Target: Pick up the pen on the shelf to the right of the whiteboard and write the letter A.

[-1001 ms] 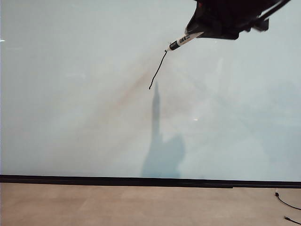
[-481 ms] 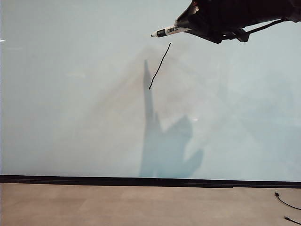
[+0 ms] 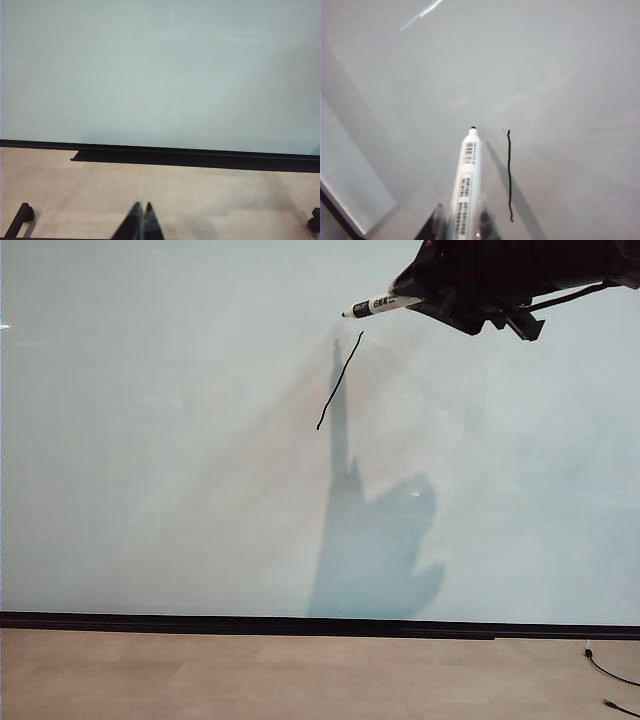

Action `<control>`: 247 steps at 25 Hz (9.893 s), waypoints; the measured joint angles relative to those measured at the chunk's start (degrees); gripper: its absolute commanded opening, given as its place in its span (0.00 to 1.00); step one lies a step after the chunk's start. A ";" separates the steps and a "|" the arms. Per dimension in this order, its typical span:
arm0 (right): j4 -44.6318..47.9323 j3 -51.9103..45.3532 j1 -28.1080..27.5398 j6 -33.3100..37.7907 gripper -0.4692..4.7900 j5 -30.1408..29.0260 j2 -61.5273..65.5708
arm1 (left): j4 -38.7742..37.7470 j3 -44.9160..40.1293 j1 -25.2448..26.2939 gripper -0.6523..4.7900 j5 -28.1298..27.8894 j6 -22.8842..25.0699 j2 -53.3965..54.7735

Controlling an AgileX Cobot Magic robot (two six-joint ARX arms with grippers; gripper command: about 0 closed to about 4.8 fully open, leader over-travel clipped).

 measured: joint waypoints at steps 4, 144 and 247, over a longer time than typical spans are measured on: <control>0.70 -0.85 0.02 1.92 0.08 1.16 -0.13 | 0.00 0.00 0.00 0.11 0.00 0.02 0.00; -18.05 -2.93 13.53 -23.56 0.08 20.41 -12.74 | -0.02 0.00 0.00 0.11 0.00 0.02 0.00; -54.23 -35.91 22.10 -23.80 0.08 29.59 -78.03 | -0.26 0.00 0.00 0.11 0.20 0.00 0.02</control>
